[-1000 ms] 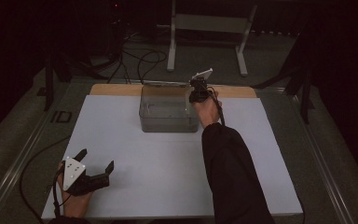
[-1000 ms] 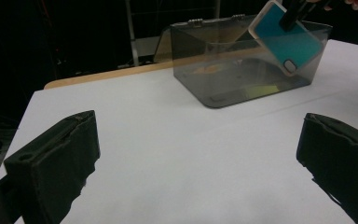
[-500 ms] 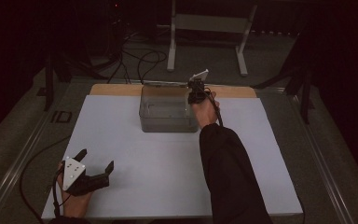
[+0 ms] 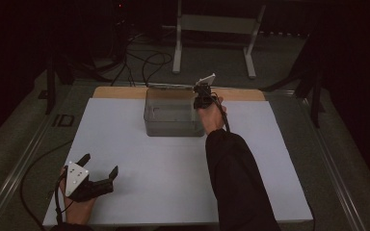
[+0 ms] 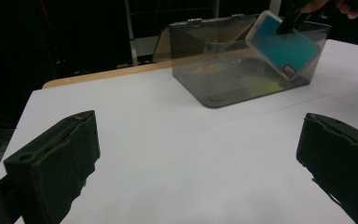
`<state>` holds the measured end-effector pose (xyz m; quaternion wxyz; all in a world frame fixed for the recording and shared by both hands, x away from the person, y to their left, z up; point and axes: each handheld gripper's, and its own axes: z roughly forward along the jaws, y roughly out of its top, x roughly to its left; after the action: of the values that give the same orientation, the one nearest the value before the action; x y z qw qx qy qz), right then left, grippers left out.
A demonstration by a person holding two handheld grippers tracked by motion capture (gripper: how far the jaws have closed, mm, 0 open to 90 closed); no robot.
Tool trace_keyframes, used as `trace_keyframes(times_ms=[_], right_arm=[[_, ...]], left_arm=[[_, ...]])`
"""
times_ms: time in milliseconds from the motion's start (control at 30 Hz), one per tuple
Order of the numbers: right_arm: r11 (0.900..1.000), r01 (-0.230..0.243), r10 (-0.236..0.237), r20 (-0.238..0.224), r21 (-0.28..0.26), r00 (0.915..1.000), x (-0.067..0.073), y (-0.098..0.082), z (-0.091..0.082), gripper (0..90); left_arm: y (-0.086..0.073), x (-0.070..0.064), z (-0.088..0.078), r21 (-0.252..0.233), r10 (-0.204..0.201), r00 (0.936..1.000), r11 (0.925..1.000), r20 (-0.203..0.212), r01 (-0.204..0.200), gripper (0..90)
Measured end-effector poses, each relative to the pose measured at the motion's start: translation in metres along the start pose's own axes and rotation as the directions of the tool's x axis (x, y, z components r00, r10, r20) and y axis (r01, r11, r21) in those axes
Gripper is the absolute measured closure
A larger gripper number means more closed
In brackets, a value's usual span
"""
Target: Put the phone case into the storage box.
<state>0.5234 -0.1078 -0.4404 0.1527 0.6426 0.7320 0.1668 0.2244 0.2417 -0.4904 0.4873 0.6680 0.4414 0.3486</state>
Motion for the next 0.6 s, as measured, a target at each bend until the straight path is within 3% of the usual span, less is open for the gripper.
trace_keyframes(times_ms=[333,600], right_arm=[[1.000,-0.008,0.008,0.023,-0.004,0.9997,0.0016,-0.0010,-0.0005,82.5],[0.999,0.035,-0.032,0.077,-0.034,0.9965,0.0078,-0.0005,-0.0087,82.4]], left_arm=[[0.0000,0.0001,0.0001,0.000,0.000,1.0000,1.0000,0.000,0.000,0.4],[0.0003,-0.0005,0.0000,-0.001,0.001,1.0000,1.0000,0.001,-0.001,0.4]])
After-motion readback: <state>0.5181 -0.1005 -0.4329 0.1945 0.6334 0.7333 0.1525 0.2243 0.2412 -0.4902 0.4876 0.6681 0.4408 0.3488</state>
